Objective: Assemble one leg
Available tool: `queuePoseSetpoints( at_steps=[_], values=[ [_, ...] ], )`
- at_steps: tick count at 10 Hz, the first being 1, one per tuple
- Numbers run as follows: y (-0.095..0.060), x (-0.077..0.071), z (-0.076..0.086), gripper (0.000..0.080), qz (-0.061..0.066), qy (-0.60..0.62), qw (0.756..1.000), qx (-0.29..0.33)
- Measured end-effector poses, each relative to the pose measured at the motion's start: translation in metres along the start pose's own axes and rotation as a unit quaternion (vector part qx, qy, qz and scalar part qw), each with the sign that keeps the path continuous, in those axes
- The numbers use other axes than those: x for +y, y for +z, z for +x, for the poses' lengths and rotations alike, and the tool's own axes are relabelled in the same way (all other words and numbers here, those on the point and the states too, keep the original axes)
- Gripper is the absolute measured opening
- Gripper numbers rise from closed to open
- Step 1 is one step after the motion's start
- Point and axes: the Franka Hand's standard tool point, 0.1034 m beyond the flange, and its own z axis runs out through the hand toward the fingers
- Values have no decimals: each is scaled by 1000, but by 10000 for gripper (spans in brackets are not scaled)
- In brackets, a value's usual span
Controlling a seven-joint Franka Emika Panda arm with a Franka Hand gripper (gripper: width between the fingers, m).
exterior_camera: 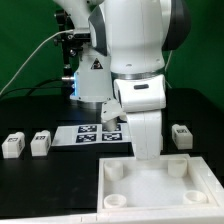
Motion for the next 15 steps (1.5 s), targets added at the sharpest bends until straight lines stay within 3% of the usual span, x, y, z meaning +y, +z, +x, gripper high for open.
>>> queuePoseSetpoints(
  at_steps=[3, 4, 5, 6, 7, 8, 9, 15],
  values=[
    [0, 0, -2, 55, 0, 0, 1000, 0],
    [0, 0, -2, 254, 0, 0, 1000, 0],
    [0, 0, -2, 393, 0, 0, 1000, 0],
    [1, 0, -3, 393, 0, 1, 1000, 0],
    [1, 0, -3, 527, 0, 1, 1000, 0],
    [1, 0, -3, 527, 0, 1, 1000, 0],
    [1, 0, -3, 628, 1, 1, 1000, 0],
    [1, 0, -4, 649, 1, 2, 1000, 0]
  ],
)
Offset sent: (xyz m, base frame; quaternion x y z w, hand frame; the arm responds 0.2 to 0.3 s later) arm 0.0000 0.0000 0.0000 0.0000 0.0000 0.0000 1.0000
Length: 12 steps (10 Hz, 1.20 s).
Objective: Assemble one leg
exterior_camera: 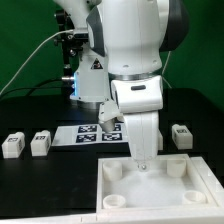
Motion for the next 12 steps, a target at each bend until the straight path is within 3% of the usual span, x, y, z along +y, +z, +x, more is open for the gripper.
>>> queuePoseSetpoints(
  at_steps=[2, 3, 4, 6, 7, 9, 12],
  values=[
    [-5, -1, 0, 649, -3, 13, 1000, -1],
    [-14, -7, 3, 649, -10, 45, 999, -1],
    [-20, -18, 11, 649, -15, 92, 996, 0],
    [-25, -30, 32, 649, -14, 197, 980, 5],
    [-26, -33, 44, 649, -8, 293, 956, 14],
    [-26, -35, 71, 649, 5, 473, 880, 29],
    [-26, -35, 75, 649, 13, 591, 806, 33]
  ],
)
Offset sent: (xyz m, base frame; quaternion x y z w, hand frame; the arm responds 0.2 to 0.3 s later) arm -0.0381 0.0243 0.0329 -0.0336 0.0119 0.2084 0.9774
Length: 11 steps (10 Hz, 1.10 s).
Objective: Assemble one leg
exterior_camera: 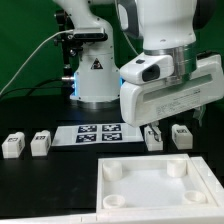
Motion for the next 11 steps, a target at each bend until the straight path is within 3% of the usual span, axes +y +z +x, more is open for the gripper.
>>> queuePoseSetpoints(
  at_steps=[2, 4, 5, 7, 9, 11],
  values=[
    [1, -5, 0, 649, 6, 120, 993, -1],
    [4, -26, -2, 649, 10, 155, 987, -40],
    [5, -30, 0, 649, 12, 165, 985, -45],
    [9, -38, -13, 649, 14, 158, 978, -139],
    [8, -34, -9, 649, 25, 158, 960, -230],
    [9, -33, -18, 649, 36, 154, 932, -327]
  ],
)
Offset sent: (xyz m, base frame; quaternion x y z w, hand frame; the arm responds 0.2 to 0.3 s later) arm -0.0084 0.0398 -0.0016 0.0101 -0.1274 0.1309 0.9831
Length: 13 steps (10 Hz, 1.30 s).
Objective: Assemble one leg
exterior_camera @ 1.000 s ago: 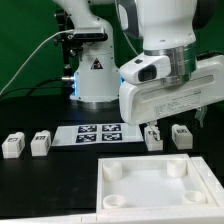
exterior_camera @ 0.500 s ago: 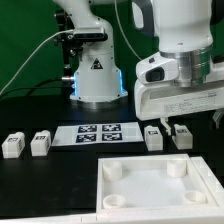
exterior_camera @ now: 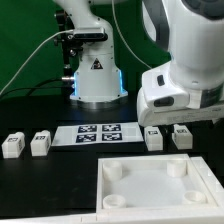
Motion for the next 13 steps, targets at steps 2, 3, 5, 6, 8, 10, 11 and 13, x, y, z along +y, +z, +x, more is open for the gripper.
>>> queuePoseSetpoints(
  at_steps=[2, 3, 5, 6, 8, 10, 11, 13],
  values=[
    [18, -5, -7, 649, -10, 4, 995, -101],
    [28, -7, -3, 649, -11, 1, 995, -96],
    [49, -5, -9, 649, -15, 3, 995, -97],
    [56, -6, -11, 649, -18, 3, 995, -100],
    [63, -8, -14, 649, -22, 1, 994, -105],
    [63, -8, -14, 528, -22, 1, 994, -105],
    [63, -8, -14, 391, -22, 1, 994, -105],
    [63, -8, -14, 290, -22, 0, 994, -105]
  ],
)
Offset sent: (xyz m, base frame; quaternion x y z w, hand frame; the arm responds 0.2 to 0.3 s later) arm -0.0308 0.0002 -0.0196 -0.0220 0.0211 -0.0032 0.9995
